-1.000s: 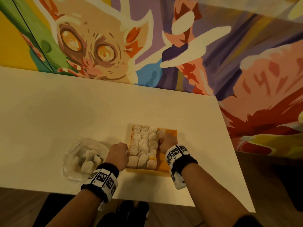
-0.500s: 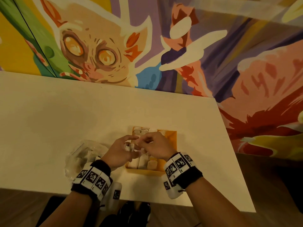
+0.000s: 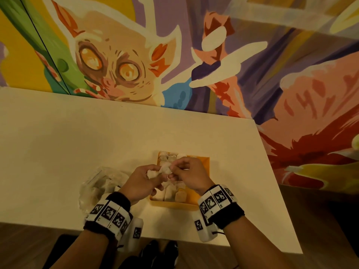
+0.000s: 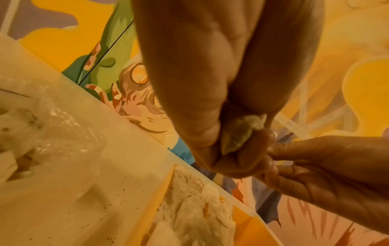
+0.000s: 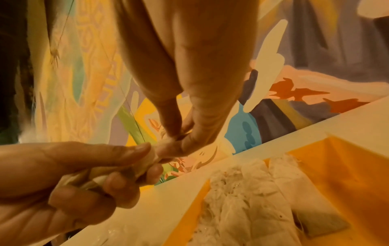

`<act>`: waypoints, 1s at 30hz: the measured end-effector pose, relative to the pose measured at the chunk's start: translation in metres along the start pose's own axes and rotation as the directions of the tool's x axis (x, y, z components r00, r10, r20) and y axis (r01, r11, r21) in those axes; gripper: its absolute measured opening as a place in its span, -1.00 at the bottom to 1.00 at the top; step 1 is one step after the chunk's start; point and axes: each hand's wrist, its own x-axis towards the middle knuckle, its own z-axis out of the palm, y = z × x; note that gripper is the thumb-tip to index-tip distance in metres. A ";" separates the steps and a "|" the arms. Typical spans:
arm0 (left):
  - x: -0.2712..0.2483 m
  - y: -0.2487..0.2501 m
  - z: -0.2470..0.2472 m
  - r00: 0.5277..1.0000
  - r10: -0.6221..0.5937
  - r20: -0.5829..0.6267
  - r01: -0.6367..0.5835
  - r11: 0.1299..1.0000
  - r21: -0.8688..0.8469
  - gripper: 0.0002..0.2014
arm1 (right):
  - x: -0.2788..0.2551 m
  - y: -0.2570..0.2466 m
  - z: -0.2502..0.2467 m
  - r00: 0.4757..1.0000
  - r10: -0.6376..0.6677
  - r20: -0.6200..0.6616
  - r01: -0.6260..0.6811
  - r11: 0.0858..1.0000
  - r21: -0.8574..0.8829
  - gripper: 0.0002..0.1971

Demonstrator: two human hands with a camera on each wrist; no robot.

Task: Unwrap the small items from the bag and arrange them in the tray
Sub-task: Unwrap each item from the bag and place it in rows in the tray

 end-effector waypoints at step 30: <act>0.013 0.037 -0.006 0.822 0.552 0.141 -0.444 0.466 0.765 -0.92 | 0.004 0.010 -0.009 0.950 -0.311 0.009 0.276 0.830 -0.485 -0.87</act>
